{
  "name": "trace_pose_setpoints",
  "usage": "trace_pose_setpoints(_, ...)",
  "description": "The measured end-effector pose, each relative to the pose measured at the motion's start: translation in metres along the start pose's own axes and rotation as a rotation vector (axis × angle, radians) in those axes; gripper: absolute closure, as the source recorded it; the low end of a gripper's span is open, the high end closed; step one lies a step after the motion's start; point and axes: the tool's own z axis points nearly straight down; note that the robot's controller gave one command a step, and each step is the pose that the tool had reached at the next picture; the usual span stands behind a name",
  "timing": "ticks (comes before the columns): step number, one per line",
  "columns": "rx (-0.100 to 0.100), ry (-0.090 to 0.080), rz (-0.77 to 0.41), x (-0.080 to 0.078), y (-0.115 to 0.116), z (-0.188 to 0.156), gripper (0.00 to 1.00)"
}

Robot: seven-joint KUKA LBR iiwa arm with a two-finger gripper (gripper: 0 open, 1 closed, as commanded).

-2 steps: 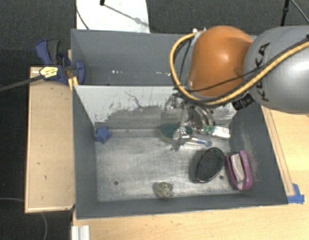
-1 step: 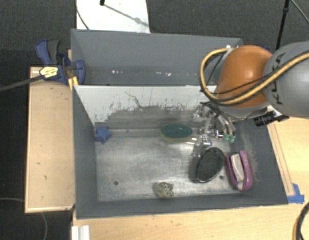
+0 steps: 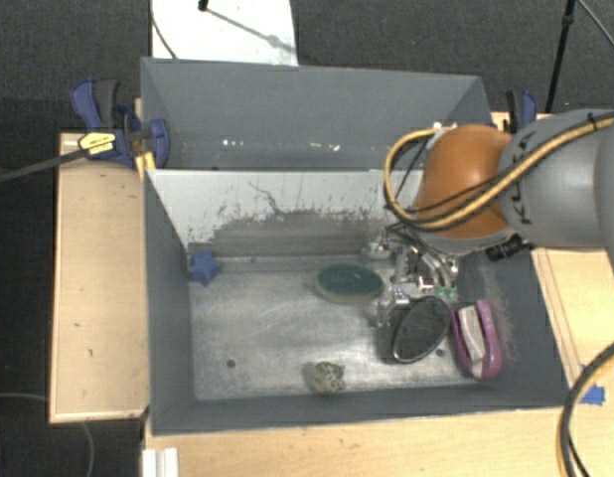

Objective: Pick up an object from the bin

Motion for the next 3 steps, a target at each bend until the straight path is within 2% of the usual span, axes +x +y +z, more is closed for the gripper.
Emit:
trace_pose_setpoints(1,0.000,-0.004,0.004,-0.001,0.001,-0.004,1.00)
trace_pose_setpoints(2,0.001,0.000,-0.151,0.031,0.001,-0.235,1.00)
trace_pose_setpoints(3,0.000,0.013,0.000,0.026,-0.017,-0.205,1.00)
